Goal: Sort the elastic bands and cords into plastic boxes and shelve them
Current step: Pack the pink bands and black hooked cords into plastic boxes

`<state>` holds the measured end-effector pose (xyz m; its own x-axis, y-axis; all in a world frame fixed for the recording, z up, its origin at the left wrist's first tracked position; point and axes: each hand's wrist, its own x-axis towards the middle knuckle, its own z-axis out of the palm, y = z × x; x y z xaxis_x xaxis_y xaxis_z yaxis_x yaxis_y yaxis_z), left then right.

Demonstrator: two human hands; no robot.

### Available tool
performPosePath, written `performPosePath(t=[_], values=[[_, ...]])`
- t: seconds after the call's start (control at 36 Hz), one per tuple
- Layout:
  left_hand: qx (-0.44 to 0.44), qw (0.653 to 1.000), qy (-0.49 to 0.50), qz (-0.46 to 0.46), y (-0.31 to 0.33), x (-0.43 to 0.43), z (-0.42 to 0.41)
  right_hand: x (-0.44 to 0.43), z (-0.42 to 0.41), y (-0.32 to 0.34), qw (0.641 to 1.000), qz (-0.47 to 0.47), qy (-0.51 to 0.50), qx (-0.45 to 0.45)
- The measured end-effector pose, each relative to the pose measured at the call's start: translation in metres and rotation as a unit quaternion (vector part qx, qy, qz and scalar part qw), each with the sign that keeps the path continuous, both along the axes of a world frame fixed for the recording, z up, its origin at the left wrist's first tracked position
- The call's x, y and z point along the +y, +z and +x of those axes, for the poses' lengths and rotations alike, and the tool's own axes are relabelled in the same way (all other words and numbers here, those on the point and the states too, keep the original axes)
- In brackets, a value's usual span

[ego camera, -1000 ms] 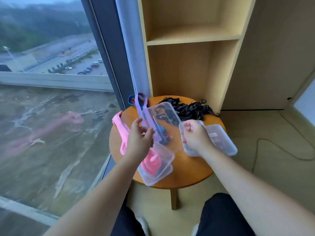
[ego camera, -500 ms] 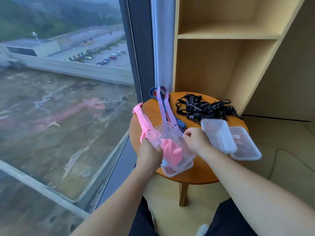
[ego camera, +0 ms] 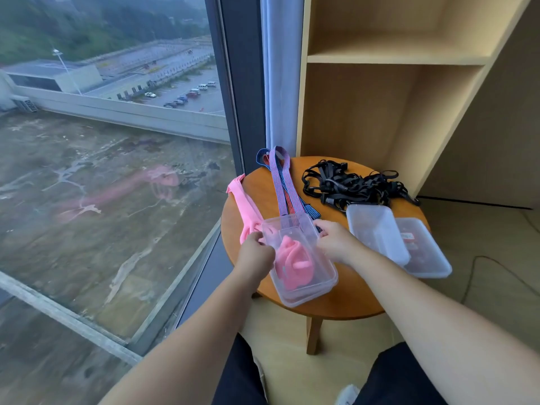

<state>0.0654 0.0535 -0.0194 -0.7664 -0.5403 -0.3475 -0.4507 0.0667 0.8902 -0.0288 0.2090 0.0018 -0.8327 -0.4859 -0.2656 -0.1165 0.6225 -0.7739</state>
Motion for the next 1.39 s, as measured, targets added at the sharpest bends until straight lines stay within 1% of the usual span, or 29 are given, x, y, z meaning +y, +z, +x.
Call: performPosePath(t=[0.08, 0.19, 0.25, 0.33, 0.47, 0.61, 0.72, 0.89, 0.97, 1.06, 1.14, 1.25, 1.39], values=[[-0.01, 1.0, -0.008, -0.008, 0.001, -0.003, -0.006, -0.008, -0.007, 0.002, 0.999, -0.026, -0.026, -0.007], [-0.011, 1.0, -0.005, 0.005, -0.001, -0.008, -0.004, -0.017, -0.016, -0.008, 0.996, -0.041, -0.067, 0.05], [-0.005, 1.0, -0.002, 0.013, -0.002, -0.01, -0.004, -0.019, -0.015, -0.012, 0.993, -0.05, -0.082, 0.062], [0.002, 0.999, 0.015, 0.035, 0.001, -0.014, -0.005, -0.021, -0.015, -0.015, 0.992, -0.067, -0.095, 0.047], [0.024, 0.998, 0.047, 0.022, -0.008, -0.019, -0.016, -0.02, -0.013, -0.016, 0.992, -0.08, -0.097, 0.016], [0.024, 0.998, 0.054, -0.022, -0.016, -0.013, -0.02, -0.023, -0.009, -0.022, 0.99, -0.094, -0.108, -0.009], [0.026, 0.997, 0.053, -0.054, -0.025, -0.007, -0.02, -0.022, -0.006, -0.032, 0.989, -0.1, -0.11, 0.002], [-0.01, 0.997, 0.031, -0.069, -0.018, 0.001, -0.029, -0.023, -0.012, -0.036, 0.991, -0.089, -0.097, 0.021], [-0.019, 0.993, 0.019, -0.111, -0.014, -0.003, -0.037, -0.02, -0.014, -0.04, 0.992, -0.084, -0.093, 0.023], [-0.005, 0.99, 0.025, -0.14, -0.014, -0.003, -0.039, -0.02, -0.012, -0.042, 0.992, -0.082, -0.09, 0.03], [0.008, 0.988, 0.049, -0.144, -0.018, -0.002, -0.036, -0.023, -0.009, -0.041, 0.992, -0.077, -0.081, 0.064], [0.025, 0.988, 0.062, -0.142, -0.022, -0.001, -0.037, -0.025, -0.009, -0.042, 0.988, -0.103, -0.104, 0.053], [0.034, 0.987, 0.07, -0.14, -0.023, 0.0, -0.037, -0.026, -0.012, -0.044, 0.99, -0.084, -0.098, 0.063]])
